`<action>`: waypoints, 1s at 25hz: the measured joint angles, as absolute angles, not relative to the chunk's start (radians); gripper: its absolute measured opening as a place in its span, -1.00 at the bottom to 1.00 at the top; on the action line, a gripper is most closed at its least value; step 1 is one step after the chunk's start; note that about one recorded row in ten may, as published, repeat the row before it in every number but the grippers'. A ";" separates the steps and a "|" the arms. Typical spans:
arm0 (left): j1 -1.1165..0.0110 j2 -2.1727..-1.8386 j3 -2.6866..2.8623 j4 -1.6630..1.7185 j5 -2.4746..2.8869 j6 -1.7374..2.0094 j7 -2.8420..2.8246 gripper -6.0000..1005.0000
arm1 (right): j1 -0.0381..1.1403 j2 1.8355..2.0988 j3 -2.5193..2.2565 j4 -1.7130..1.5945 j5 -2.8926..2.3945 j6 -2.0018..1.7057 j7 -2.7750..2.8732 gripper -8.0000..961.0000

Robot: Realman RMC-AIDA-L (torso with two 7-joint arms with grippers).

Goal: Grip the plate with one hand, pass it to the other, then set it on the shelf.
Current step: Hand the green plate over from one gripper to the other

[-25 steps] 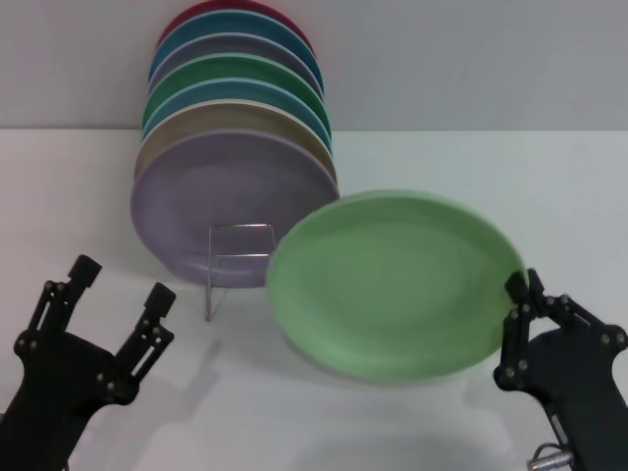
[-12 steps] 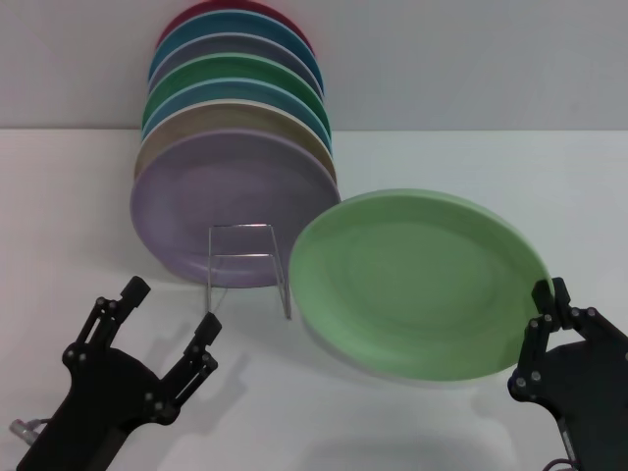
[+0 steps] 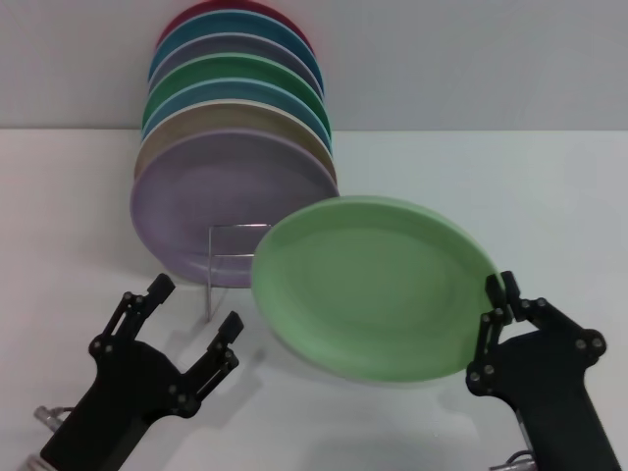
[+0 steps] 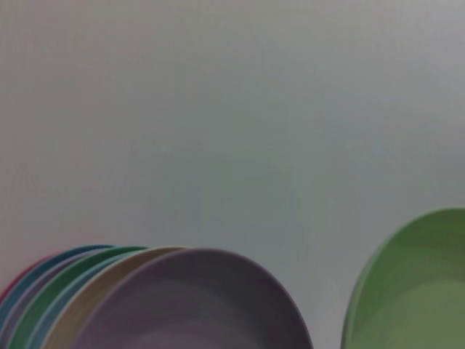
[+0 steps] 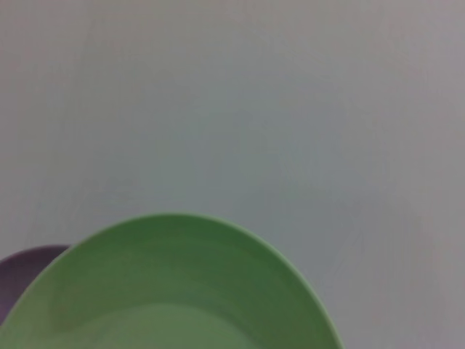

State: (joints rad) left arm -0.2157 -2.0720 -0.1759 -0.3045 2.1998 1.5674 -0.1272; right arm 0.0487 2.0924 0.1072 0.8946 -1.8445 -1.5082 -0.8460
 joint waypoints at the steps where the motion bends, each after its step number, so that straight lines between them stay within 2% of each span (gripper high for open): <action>1: -0.223 -2.072 -0.174 -0.306 2.200 1.555 -0.127 0.72 | 0.051 2.092 0.107 0.895 -1.844 -1.499 -0.846 -0.94; 25: -0.264 -2.077 -0.152 -0.330 2.211 1.459 -0.127 0.71 | 0.044 2.088 0.068 0.897 -1.849 -1.481 -0.882 -0.94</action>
